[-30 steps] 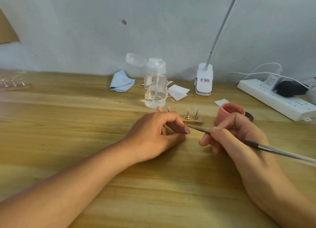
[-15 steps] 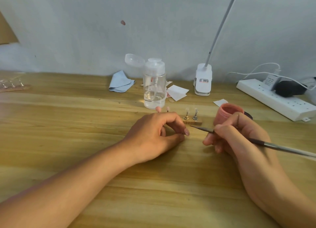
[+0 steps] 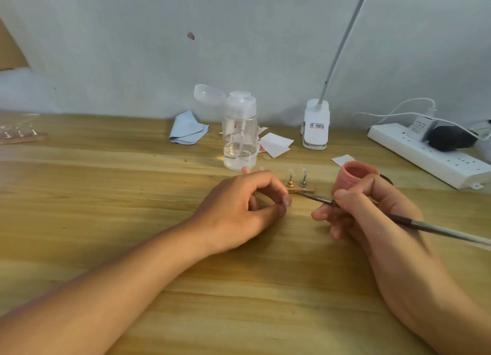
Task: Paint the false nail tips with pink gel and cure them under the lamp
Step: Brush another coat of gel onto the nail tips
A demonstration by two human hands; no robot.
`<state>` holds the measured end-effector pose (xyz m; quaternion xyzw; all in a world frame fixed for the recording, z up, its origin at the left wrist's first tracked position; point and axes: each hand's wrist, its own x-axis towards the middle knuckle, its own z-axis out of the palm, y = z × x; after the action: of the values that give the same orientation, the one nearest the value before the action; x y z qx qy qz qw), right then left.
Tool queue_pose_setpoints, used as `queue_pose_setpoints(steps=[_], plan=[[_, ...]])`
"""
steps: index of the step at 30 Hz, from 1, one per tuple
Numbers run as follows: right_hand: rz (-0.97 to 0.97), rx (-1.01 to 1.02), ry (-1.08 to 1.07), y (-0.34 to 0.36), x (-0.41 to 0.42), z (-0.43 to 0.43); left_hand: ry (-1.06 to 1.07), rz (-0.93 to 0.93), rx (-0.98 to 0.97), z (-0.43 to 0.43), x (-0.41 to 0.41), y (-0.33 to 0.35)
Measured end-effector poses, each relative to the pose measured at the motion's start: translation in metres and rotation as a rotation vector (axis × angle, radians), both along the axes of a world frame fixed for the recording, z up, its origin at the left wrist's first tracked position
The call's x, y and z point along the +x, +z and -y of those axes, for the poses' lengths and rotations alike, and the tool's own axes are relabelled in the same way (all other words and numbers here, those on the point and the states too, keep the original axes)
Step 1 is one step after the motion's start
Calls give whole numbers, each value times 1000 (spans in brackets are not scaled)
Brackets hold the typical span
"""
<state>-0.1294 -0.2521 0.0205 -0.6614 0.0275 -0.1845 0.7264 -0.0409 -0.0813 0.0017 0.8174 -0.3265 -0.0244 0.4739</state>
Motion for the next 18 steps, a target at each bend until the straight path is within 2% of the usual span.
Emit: queue_pose_setpoints(steps=[10,18], plan=[[-5,-104,24,-3,1,-1,-11,-9,-11,0,0,0],[7,-86,30,-4,1,0,-8,-4,-11,0,1,-1]])
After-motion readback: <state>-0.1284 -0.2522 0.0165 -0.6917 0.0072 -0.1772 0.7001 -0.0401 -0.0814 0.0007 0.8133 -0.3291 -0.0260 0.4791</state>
